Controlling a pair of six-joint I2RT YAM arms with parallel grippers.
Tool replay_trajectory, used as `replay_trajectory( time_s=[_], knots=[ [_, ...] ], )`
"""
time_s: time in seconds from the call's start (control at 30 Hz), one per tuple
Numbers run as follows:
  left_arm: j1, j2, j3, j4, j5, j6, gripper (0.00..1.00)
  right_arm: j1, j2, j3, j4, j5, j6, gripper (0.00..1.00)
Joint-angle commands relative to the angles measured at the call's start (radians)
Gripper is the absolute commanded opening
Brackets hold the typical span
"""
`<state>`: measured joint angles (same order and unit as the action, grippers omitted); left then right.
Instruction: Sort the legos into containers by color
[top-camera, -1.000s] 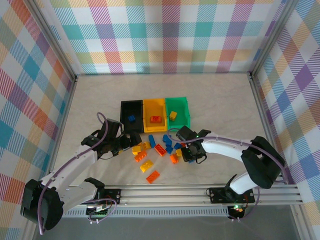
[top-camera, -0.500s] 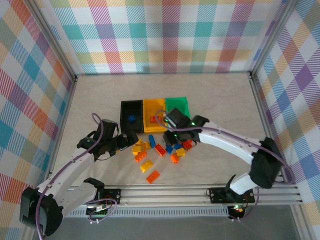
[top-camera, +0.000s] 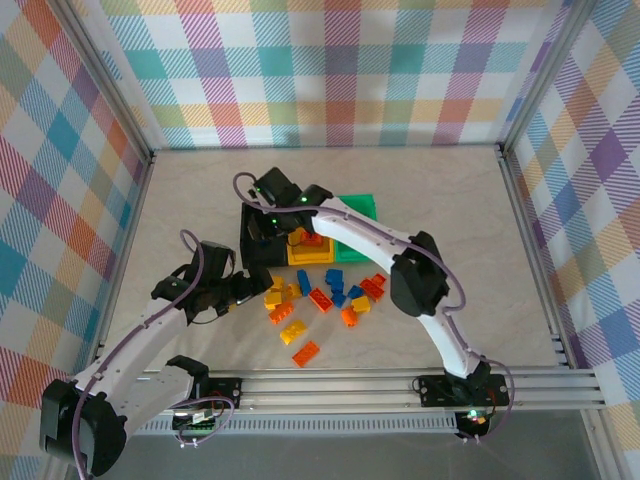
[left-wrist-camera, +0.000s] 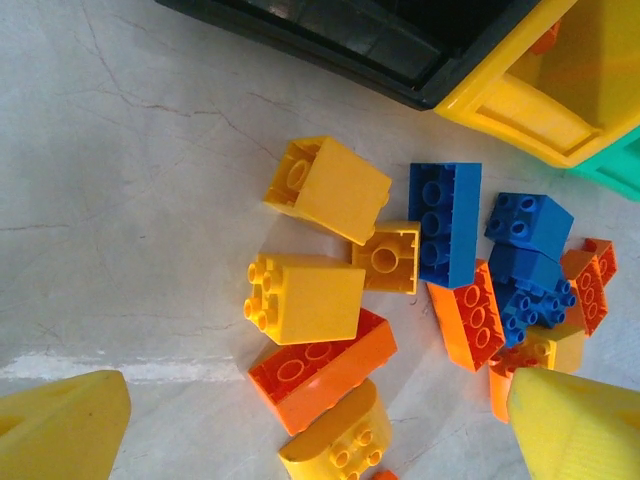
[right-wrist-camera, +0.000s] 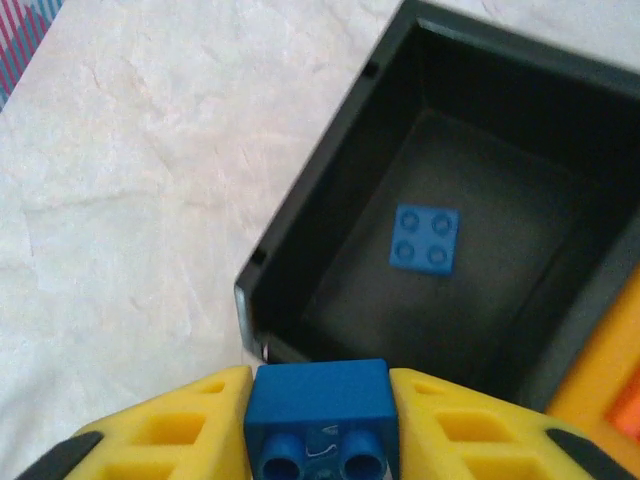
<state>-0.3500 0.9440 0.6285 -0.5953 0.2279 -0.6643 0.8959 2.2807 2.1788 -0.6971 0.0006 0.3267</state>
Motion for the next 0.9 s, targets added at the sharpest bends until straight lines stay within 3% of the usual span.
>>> replay_trajectory(
  time_s=[0.0, 0.07, 0.17, 0.3, 0.63, 0.87],
  knots=[
    [0.011, -0.017, -0.006, -0.03, 0.026, 0.014, 0.97, -0.021, 0.063, 0.122, -0.095, -0.01, 0.0, 0.46],
    [0.011, -0.016, -0.006, -0.029, 0.031, 0.017, 0.98, -0.024, 0.072, 0.141, -0.095, -0.003, -0.002, 0.6],
    [0.009, -0.014, -0.004, -0.025, 0.039, 0.021, 0.98, -0.029, 0.041, 0.119, -0.078, 0.018, -0.001, 0.67],
    [-0.017, 0.016, 0.01, -0.012, 0.048, 0.027, 0.94, -0.053, -0.084, -0.049, 0.011, 0.039, 0.026, 0.68],
    [-0.249, 0.171, 0.059, 0.008, -0.086, 0.021, 0.87, -0.087, -0.521, -0.664, 0.208, 0.07, 0.084, 0.7],
    [-0.399, 0.334, 0.112, -0.03, -0.229, 0.042, 0.79, -0.096, -0.713, -0.9, 0.273, 0.073, 0.13, 0.71]
  ],
)
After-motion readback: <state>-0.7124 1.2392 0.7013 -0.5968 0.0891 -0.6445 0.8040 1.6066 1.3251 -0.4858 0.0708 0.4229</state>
